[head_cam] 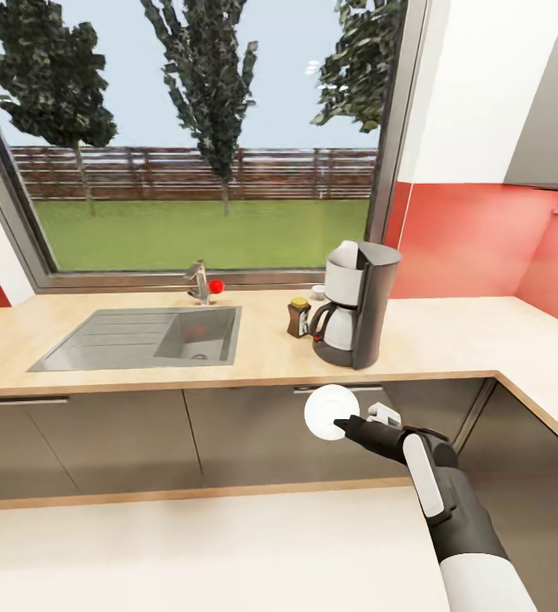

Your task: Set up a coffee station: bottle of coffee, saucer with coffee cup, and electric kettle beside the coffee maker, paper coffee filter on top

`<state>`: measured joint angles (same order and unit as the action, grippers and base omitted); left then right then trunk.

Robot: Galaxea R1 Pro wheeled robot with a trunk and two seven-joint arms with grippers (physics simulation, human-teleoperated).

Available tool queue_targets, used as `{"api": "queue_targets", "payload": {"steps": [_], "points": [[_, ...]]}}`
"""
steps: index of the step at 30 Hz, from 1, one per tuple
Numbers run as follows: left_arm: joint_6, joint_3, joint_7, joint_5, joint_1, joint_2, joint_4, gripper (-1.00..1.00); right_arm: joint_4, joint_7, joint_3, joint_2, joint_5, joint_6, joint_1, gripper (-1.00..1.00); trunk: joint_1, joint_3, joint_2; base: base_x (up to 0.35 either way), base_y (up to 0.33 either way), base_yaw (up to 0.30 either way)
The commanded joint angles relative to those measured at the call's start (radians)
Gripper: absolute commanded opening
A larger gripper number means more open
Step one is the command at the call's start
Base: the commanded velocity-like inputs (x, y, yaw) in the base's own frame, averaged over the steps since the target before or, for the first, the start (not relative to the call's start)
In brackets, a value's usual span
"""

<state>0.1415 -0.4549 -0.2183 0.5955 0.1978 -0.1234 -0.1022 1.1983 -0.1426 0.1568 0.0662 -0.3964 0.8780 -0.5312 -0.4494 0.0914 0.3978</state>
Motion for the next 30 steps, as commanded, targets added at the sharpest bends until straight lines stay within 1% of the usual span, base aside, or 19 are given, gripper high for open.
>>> {"api": "queue_targets", "payload": {"steps": [1, 6, 12, 20, 22, 24, 25, 26, 27, 28, 29, 30], "points": [[0.006, -0.008, -0.006, 0.007, 0.000, -0.001, -0.004, 1.00, 0.001, -0.009, 0.004, 0.001, 0.008, 0.005, -0.001, -1.00, -0.001, 0.002, 0.002, 0.000, 0.127, 0.000], [0.006, -0.010, -0.006, 0.007, 0.000, -0.001, -0.004, 1.00, 0.001, -0.009, 0.003, 0.001, 0.008, 0.005, -0.001, -1.00, -0.001, 0.002, 0.002, 0.011, 0.188, 0.000], [0.006, -0.010, -0.006, 0.007, 0.000, -0.001, -0.004, 1.00, 0.001, -0.009, 0.003, 0.001, 0.008, 0.004, -0.001, -1.00, -0.001, 0.002, 0.002, 0.092, 0.222, 0.000], [0.006, -0.014, -0.006, 0.006, 0.002, -0.002, -0.006, 1.00, 0.000, -0.010, 0.007, 0.000, 0.008, 0.004, -0.001, -1.00, -0.001, 0.002, 0.002, 0.020, 0.034, 0.000], [0.006, -0.015, -0.006, 0.006, 0.002, -0.006, -0.005, 1.00, -0.001, -0.007, 0.006, 0.002, 0.008, 0.006, -0.002, -1.00, -0.001, 0.002, 0.002, 0.001, 0.001, 0.000], [0.006, -0.017, -0.006, 0.006, 0.002, -0.007, -0.005, 1.00, -0.001, -0.003, 0.005, 0.007, 0.007, 0.007, -0.008, -1.00, -0.001, 0.002, 0.002, 0.000, 0.000, 0.000], [0.006, -0.018, -0.006, 0.006, 0.002, -0.007, -0.005, 1.00, -0.004, 0.003, 0.005, 0.017, 0.003, 0.007, -0.017, -1.00, -0.001, 0.002, 0.002, 0.000, 0.000, 0.000], [0.006, -0.019, -0.006, 0.006, 0.002, -0.007, -0.005, 1.00, -0.006, 0.019, 0.006, 0.032, -0.002, 0.007, -0.033, -1.00, -0.001, 0.002, 0.002, 0.000, 0.000, 0.000], [0.006, -0.020, -0.005, 0.006, 0.002, -0.007, -0.005, 1.00, -0.008, 0.073, 0.007, 0.060, -0.014, 0.007, -0.066, -1.00, -0.001, 0.002, 0.002, 0.000, 0.000, 0.000], [0.006, -0.020, -0.005, 0.006, 0.002, -0.007, -0.005, 1.00, -0.008, 0.168, 0.008, 0.089, -0.035, 0.006, -0.101, -1.00, -0.001, 0.002, 0.002, 0.000, 0.000, 0.000], [0.006, -0.019, -0.006, 0.006, 0.002, -0.007, -0.005, 1.00, -0.010, 0.451, 0.008, 0.108, -0.235, -0.039, -0.148, -1.00, -0.001, 0.002, 0.002, 0.000, 0.000, 0.000], [0.006, -0.020, -0.006, 0.006, 0.002, -0.007, -0.005, 1.00, -0.011, 0.515, 0.006, 0.108, -0.307, -0.077, -0.152, -1.00, -0.001, 0.002, 0.002, 0.000, 0.000, 0.000]]}}
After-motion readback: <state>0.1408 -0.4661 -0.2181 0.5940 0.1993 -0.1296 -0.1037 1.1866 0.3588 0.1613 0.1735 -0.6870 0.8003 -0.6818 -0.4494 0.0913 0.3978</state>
